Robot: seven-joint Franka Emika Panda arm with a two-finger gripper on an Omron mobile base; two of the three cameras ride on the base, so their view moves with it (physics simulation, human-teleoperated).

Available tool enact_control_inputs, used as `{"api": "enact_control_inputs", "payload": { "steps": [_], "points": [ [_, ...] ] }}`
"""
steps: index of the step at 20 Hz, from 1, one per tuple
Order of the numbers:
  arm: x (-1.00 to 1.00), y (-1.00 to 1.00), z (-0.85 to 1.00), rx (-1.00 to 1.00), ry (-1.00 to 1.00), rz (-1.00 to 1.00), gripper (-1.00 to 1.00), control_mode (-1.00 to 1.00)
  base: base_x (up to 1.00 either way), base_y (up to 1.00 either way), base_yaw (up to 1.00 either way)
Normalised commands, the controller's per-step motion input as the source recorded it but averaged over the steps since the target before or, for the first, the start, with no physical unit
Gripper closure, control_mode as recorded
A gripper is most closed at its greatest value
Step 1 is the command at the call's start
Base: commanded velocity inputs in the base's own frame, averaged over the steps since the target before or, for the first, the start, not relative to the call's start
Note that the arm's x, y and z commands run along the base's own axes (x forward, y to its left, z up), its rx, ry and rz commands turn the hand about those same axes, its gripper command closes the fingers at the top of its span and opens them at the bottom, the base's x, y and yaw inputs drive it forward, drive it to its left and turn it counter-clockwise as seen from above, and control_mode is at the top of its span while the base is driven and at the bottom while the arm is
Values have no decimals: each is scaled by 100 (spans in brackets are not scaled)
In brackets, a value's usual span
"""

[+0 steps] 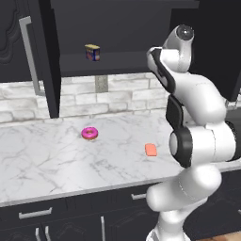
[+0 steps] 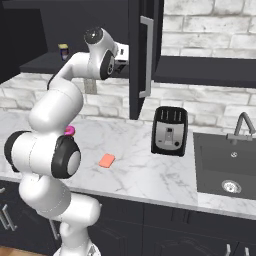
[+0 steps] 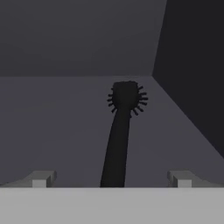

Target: Pick the bar soap and dish brush from the cabinet and place them on the counter.

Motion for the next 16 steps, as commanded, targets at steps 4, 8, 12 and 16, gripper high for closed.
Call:
{"api": "enact_control_inputs", "payload": {
  "steps": [4, 8, 12, 16],
  "points": [
    [30, 0, -3, 0, 8, 0, -100, -100, 0, 0, 0],
    [26, 0, -7, 0, 9, 0, -100, -100, 0, 0, 0],
    [20, 0, -11, 0, 8, 0, -100, -100, 0, 0, 0],
    [17, -4, -14, 0, 7, 0, -100, -100, 0, 0, 0]
  ]
}}
